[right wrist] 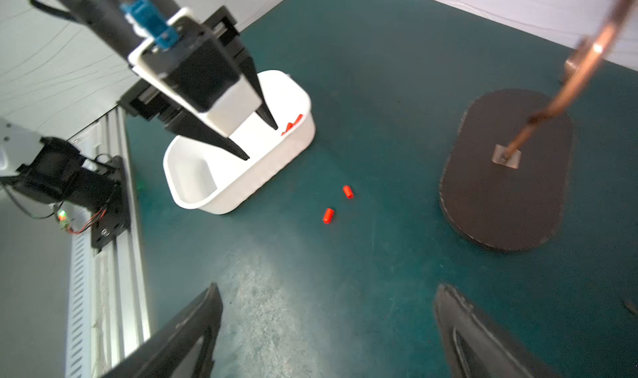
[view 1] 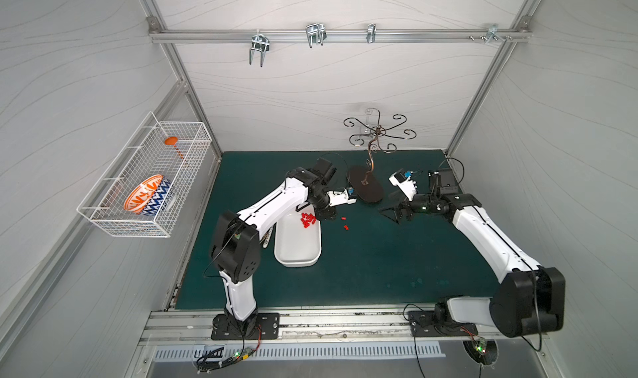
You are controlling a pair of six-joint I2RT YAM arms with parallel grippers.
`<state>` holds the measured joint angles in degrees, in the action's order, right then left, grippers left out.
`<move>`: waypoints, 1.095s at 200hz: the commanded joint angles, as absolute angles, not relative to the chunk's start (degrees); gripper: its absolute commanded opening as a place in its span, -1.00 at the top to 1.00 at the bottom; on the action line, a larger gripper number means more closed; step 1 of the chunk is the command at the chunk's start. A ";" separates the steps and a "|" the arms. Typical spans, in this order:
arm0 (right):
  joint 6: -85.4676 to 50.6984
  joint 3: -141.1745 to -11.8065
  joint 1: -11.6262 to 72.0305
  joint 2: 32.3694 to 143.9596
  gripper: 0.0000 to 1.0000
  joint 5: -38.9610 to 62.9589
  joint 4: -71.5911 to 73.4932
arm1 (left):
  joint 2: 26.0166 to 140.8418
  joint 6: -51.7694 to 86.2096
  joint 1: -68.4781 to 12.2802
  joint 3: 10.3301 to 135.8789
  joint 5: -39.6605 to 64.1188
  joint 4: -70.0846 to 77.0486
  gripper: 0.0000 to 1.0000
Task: Take the screw protection sleeves out of the storage box
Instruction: Place the screw protection sleeve at the center of the board, then pick up the screw protection sleeve from the storage box.
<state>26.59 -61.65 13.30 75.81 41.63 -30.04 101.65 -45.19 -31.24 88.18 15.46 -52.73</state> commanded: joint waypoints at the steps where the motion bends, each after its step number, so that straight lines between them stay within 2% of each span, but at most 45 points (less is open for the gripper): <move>1: 30.94 -66.41 16.74 78.68 -0.98 44.66 -36.59 | 95.80 -41.15 -26.55 82.53 18.21 -51.97 0.07; 35: 31.34 -69.61 21.37 82.37 -0.98 48.48 -36.61 | 87.87 -38.41 -21.78 72.36 19.21 -48.37 0.04; 60: 28.12 -65.73 23.62 83.19 -0.98 49.72 -30.18 | 84.77 -36.58 -20.18 67.63 19.27 -47.58 0.01; 131: 28.89 -62.05 22.71 82.05 -0.98 47.08 -28.66 | 82.85 -36.88 -19.60 61.11 21.18 -43.12 -0.20; 164: 28.41 -61.79 20.90 81.90 -0.98 47.48 -28.28 | 84.99 -38.58 -19.60 62.28 21.18 -44.13 -0.17; 219: 28.19 -60.80 19.98 81.89 -0.98 47.49 -27.13 | 89.95 -36.68 -19.70 63.90 20.05 -41.89 0.00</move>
<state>28.88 -61.60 20.16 82.74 47.00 -28.12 87.79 -37.39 -19.86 60.86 19.73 -44.01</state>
